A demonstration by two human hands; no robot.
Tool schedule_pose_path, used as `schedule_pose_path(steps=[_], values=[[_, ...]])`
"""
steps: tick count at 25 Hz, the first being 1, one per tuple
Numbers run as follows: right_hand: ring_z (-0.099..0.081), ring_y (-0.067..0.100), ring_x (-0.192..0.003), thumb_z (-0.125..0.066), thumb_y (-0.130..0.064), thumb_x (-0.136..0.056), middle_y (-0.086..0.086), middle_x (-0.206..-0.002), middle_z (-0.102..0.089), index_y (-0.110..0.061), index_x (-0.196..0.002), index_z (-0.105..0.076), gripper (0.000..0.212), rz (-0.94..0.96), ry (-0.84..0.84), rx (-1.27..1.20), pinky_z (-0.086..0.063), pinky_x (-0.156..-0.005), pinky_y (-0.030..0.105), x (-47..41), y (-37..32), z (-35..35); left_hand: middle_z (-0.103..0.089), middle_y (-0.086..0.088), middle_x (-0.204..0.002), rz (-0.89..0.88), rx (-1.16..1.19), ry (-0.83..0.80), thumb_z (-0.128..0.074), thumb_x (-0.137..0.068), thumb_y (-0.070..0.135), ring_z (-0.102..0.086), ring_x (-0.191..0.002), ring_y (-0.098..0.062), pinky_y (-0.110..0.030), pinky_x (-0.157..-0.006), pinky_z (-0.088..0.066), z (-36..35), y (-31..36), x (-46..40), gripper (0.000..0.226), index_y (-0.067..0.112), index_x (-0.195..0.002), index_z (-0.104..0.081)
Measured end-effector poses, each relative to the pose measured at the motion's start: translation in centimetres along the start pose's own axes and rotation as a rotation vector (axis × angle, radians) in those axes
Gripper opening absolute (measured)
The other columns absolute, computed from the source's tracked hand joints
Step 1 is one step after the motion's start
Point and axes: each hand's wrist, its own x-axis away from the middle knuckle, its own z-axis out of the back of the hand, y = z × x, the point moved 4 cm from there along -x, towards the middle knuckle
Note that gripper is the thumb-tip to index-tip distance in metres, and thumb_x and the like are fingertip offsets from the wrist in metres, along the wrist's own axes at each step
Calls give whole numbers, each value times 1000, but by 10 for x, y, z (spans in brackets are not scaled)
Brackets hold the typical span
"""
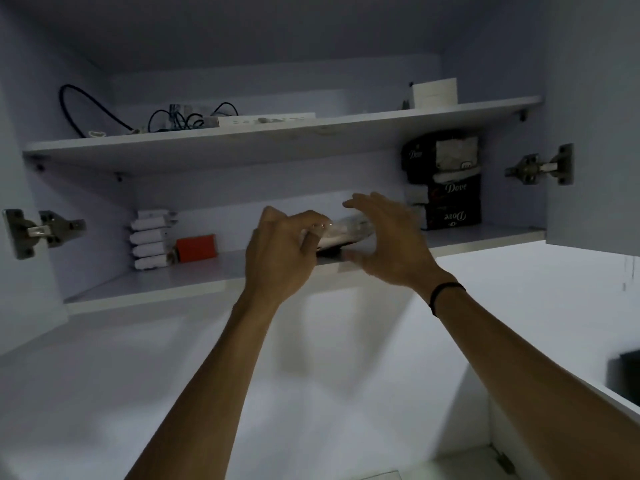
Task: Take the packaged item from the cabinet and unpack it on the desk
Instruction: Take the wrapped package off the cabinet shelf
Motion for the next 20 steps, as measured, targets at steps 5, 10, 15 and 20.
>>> schedule_pose_path(steps=[5,10,15,20], values=[[-70,10,-95,-72,-23,-87,-15,-98,-77,-29,-97,-76,12,110,316,-20,-35,-108,48,54,-34,68,-65,14,-125,-43,146,-83,-80,-82,36,-54,-113,-4,-2,-90,-39,54,42,69,56,26,-134,-61],[-72,19,-98,-77,-4,-84,0,-97,-79,-11,-94,-81,13,141,329,-138,-47,-104,37,172,-45,81,-68,14,-127,100,338,-107,-84,-80,22,-65,-113,1,-11,-91,-49,30,63,179,50,21,-127,-66],[-66,5,-100,-81,1,-78,-15,-99,-75,-18,-89,-81,22,-110,-42,-249,-49,-101,44,300,8,10,-77,14,-107,459,569,-329,-75,-84,-2,-73,-98,-7,-21,-83,-56,-52,60,329,39,23,-114,-73],[-70,0,-87,-84,-10,-77,-15,-92,-79,-23,-85,-81,16,-489,-491,-260,-57,-89,41,469,75,-73,-71,2,-124,687,345,-820,-68,-93,13,-68,-114,-18,-2,-87,-36,-141,55,480,33,18,-126,-70]])
